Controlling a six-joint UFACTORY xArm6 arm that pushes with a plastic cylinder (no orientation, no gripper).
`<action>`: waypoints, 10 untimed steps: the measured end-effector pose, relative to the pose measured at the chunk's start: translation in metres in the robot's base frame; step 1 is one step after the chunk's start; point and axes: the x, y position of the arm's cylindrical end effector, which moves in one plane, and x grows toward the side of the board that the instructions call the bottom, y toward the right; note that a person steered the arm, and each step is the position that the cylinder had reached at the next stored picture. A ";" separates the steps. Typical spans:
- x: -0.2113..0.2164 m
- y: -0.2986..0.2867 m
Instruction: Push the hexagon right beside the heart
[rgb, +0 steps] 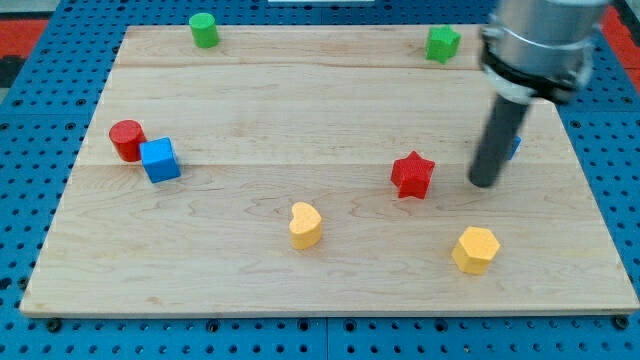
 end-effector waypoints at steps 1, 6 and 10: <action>0.046 0.064; 0.132 -0.006; 0.081 -0.038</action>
